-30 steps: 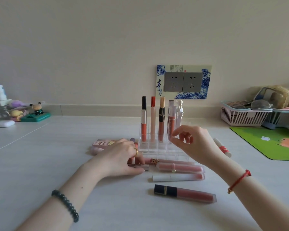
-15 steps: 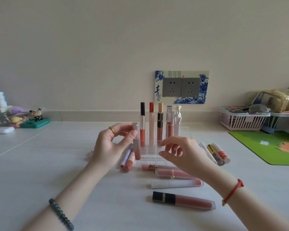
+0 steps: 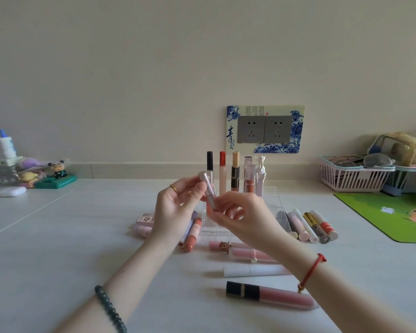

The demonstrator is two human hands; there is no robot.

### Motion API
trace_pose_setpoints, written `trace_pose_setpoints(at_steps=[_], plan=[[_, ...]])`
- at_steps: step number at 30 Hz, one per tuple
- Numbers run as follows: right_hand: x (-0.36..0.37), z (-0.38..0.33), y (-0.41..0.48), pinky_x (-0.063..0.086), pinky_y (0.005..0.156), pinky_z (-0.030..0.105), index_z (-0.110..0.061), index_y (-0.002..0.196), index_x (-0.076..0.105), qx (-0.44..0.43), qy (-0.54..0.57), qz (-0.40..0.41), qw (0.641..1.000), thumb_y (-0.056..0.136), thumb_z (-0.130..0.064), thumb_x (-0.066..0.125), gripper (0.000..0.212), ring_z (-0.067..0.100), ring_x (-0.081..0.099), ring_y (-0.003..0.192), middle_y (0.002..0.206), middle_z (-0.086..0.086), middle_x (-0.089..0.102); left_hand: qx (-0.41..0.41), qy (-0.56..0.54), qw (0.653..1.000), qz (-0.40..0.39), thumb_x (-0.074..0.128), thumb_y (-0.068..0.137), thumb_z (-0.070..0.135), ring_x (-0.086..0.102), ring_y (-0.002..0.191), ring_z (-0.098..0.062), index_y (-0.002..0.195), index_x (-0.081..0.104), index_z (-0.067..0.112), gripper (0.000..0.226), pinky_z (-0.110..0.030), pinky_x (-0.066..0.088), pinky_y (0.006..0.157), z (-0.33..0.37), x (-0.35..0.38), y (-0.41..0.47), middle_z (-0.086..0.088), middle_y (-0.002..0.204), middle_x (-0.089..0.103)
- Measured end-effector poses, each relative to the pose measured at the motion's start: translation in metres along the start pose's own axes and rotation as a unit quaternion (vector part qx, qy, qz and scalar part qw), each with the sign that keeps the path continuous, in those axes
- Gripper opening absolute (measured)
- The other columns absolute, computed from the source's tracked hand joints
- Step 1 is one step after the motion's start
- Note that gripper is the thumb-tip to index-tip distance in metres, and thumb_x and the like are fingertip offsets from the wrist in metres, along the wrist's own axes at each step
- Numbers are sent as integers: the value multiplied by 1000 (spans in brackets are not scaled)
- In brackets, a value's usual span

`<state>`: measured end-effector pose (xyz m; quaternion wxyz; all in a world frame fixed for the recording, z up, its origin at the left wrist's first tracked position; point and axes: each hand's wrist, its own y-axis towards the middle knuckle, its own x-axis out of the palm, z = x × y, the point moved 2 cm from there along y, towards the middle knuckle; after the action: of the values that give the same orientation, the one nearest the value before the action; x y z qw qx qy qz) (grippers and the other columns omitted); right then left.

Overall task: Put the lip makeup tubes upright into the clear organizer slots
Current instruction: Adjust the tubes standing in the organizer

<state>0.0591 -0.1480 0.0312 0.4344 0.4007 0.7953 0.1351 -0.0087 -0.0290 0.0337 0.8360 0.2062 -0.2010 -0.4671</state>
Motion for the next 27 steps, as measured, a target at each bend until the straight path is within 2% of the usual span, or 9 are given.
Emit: trace_pose_setpoints(at_steps=[3, 6, 9, 10, 14, 16, 20, 24, 27], plan=[[2, 4, 12, 44, 60, 2, -15, 92, 68, 16, -11, 9, 1000, 77, -15, 68, 15, -5, 59, 64, 74, -11, 64, -1, 20, 1000, 9, 65, 67, 30, 60, 49, -4, 70, 72, 34, 9, -14, 47, 48, -5, -3, 8, 11, 69, 73], [5, 10, 24, 49, 62, 7, -13, 86, 68, 40, -5, 34, 999, 77, -12, 68, 9, 3, 63, 61, 70, -2, 68, -23, 61, 998, 6, 71, 72, 25, 63, 52, -6, 74, 70, 33, 8, -16, 48, 49, -17, -4, 14, 10, 74, 74], [13, 13, 31, 53, 63, 16, -9, 81, 68, 54, -24, 41, 997, 81, -14, 64, 7, 11, 65, 62, 68, 5, 71, -27, 119, 992, 30, 74, 73, 21, 67, 72, -7, 78, 69, 29, 10, -20, 52, 70, -28, -5, 21, 8, 75, 73], [16, 13, 33, 53, 63, 16, -8, 83, 69, 60, -24, 38, 997, 82, -14, 63, 9, 12, 65, 62, 68, 6, 71, -29, 130, 991, 31, 74, 73, 21, 67, 74, -6, 79, 69, 29, 11, -19, 51, 72, -30, -5, 22, 8, 75, 72], [22, 16, 34, 50, 62, 7, -5, 87, 67, 73, -24, 44, 996, 80, -10, 64, 9, 3, 61, 61, 72, 5, 71, -40, 142, 989, 27, 75, 72, 21, 65, 62, -3, 75, 68, 30, 11, -11, 48, 54, -34, -8, 24, 12, 67, 71], [23, 16, 32, 45, 57, 1, -7, 90, 63, 81, -18, 47, 995, 80, -12, 64, 11, -5, 57, 59, 73, 5, 71, -52, 148, 987, 22, 75, 72, 22, 65, 58, -10, 73, 68, 32, 12, -11, 47, 49, -36, -8, 24, 13, 62, 71], [23, 17, 28, 40, 52, -3, -12, 94, 60, 92, -13, 53, 994, 83, -17, 62, 12, -9, 52, 59, 68, -1, 64, -62, 150, 986, 32, 75, 73, 24, 68, 68, -35, 75, 68, 31, 10, -15, 47, 48, -38, -9, 25, 16, 58, 70], [24, 21, 30, 41, 54, 1, -12, 91, 67, 90, -43, 73, 992, 83, -19, 61, 12, -4, 51, 62, 72, -3, 64, -61, 160, 985, 30, 74, 74, 24, 68, 70, -39, 74, 67, 31, 10, -13, 45, 45, -40, -10, 27, 18, 56, 69], [25, 22, 30, 41, 54, 2, -12, 83, 72, 82, -65, 80, 991, 82, -18, 62, 12, -4, 50, 59, 71, -3, 64, -52, 187, 981, 24, 75, 73, 24, 69, 69, -31, 82, 71, 24, 10, -8, 46, 50, -44, -11, 28, 17, 58, 69]])
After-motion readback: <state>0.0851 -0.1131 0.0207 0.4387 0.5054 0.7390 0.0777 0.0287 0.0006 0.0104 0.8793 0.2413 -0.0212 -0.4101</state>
